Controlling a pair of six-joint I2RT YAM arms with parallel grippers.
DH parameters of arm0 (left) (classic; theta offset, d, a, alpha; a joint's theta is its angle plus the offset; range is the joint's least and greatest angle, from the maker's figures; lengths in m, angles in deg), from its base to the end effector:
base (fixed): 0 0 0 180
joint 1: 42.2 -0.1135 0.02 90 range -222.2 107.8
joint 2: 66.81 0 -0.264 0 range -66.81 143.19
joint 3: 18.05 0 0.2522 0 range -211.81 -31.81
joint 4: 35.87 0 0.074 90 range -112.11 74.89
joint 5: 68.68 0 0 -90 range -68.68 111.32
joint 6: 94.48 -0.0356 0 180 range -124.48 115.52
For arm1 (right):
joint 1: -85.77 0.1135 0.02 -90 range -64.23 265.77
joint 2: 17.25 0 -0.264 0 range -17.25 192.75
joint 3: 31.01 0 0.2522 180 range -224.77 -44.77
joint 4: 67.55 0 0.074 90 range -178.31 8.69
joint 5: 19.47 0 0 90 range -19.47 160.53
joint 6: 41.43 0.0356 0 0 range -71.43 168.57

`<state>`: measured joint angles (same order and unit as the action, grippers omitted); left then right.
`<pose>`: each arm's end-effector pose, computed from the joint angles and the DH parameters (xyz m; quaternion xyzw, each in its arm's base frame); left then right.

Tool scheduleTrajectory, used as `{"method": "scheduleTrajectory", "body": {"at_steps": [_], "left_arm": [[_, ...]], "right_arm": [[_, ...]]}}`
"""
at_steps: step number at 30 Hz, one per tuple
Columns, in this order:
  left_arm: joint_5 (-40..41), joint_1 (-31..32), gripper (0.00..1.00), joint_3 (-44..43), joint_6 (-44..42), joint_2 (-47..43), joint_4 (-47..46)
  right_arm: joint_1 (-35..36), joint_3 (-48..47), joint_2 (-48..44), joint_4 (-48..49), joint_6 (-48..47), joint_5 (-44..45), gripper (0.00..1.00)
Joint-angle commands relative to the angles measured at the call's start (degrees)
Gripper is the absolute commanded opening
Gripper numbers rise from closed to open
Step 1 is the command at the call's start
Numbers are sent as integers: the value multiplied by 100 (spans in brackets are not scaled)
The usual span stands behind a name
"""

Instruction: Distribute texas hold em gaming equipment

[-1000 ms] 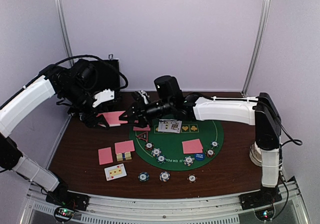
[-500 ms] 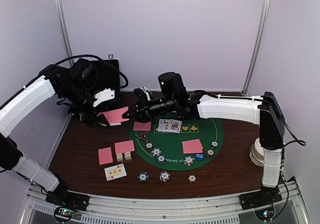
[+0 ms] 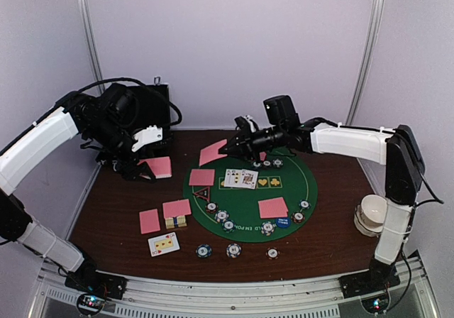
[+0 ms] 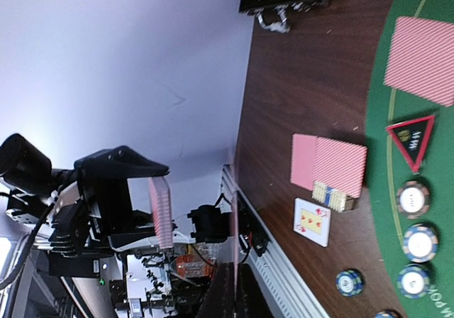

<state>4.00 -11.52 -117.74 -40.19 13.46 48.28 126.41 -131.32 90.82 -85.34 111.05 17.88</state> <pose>0.2176 -0.1414 0.3599 0.5557 0.7892 -0.1373 0.2225 0.3140 0.3068 0.2892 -0.0886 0.7893 0.6076 0.0033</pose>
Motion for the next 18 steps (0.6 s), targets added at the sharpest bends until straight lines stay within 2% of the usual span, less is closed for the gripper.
{"method": "scheduleTrajectory", "body": {"at_steps": [1,7,12,18], "left_arm": [[-29,-35,0,-95,-59,-95,-128],[-5,-35,0,-82,-59,-102,-115],[-4,-35,0,-112,-58,-99,-95],[-22,-36,0,-117,-68,-63,-87]], "right_arm": [[-713,193,-301,-966,-956,190,0],[-1552,286,29,-2051,-2012,700,0],[-1864,93,599,-2789,-2651,1133,0],[-1965,-12,1023,-2741,-2825,1268,0]]}}
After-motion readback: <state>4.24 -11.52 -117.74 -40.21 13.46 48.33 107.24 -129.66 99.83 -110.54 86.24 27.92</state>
